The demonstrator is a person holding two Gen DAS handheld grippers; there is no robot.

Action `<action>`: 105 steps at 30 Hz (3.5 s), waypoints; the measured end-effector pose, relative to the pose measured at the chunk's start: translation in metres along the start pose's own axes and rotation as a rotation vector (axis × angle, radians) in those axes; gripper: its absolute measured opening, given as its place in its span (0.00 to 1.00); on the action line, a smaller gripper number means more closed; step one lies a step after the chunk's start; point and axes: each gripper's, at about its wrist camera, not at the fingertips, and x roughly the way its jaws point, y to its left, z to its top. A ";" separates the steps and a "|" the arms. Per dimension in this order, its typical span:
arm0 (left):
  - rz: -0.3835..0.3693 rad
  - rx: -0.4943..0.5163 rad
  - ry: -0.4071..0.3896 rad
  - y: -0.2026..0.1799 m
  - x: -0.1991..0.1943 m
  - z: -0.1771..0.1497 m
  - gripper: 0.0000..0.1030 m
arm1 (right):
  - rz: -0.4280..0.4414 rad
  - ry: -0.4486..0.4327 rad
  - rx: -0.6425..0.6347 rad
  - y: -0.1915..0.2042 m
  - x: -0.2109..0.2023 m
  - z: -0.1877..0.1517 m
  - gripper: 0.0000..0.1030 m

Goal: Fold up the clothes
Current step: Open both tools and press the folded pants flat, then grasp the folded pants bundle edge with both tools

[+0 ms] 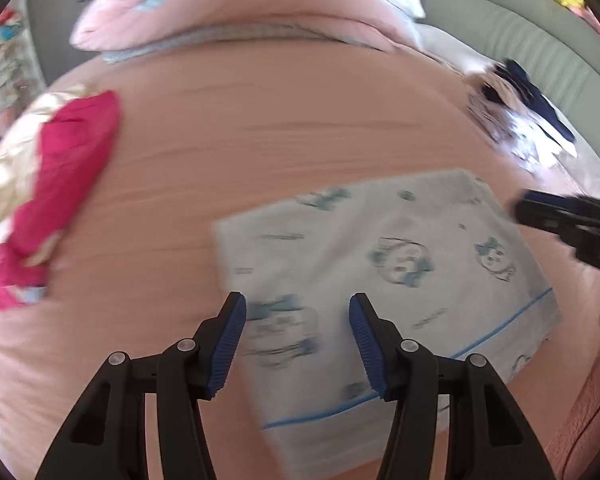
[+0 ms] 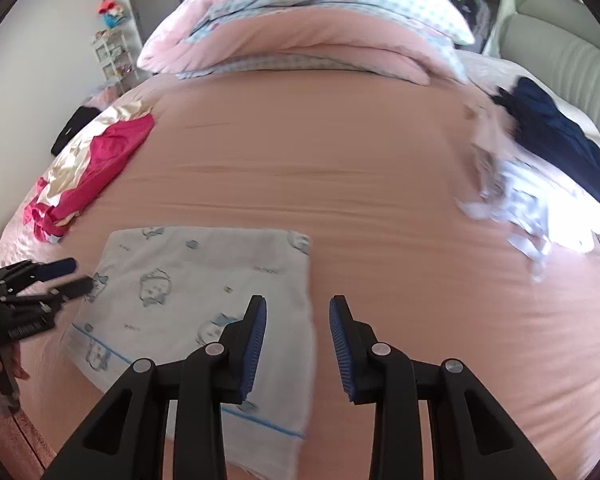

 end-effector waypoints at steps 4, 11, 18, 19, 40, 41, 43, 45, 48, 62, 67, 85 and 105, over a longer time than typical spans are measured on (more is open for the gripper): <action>0.006 0.076 -0.002 0.003 0.010 -0.013 0.53 | 0.021 0.135 -0.070 0.022 0.051 0.001 0.29; -0.175 -0.126 0.078 0.070 -0.011 -0.013 0.59 | -0.014 0.160 -0.065 -0.031 0.030 -0.013 0.13; -0.178 -0.145 -0.059 0.030 0.007 0.032 0.58 | 0.043 0.064 -0.007 -0.033 0.028 0.023 0.17; -0.138 -0.102 -0.054 0.016 0.017 0.034 0.58 | 0.047 0.071 -0.008 -0.028 0.036 0.027 0.17; -0.098 -0.066 -0.065 -0.015 0.008 0.014 0.53 | 0.050 0.048 0.031 -0.026 0.018 0.017 0.07; -0.068 -0.048 -0.044 -0.024 0.016 0.013 0.53 | 0.051 0.059 0.007 -0.014 0.019 0.014 0.07; -0.024 -0.019 -0.008 -0.032 0.028 0.008 0.53 | 0.029 0.100 -0.030 0.006 0.022 0.001 0.07; -0.016 0.011 -0.018 -0.033 0.024 0.000 0.53 | -0.021 0.140 -0.072 0.019 0.025 -0.016 0.07; 0.032 0.075 0.020 -0.023 0.010 -0.019 0.58 | -0.032 0.125 -0.076 0.013 0.014 -0.038 0.07; -0.207 -0.363 0.014 0.008 -0.015 -0.051 0.69 | 0.119 0.114 0.355 -0.090 -0.027 -0.064 0.32; -0.211 -0.360 0.000 -0.006 0.004 -0.032 0.69 | 0.165 0.133 0.353 -0.085 -0.003 -0.054 0.32; -0.386 -0.364 -0.041 0.044 0.015 -0.018 0.66 | 0.333 0.202 0.246 -0.035 0.045 -0.028 0.36; -0.293 -0.364 -0.043 0.040 0.006 -0.015 0.08 | 0.024 0.084 0.031 0.019 0.013 -0.023 0.10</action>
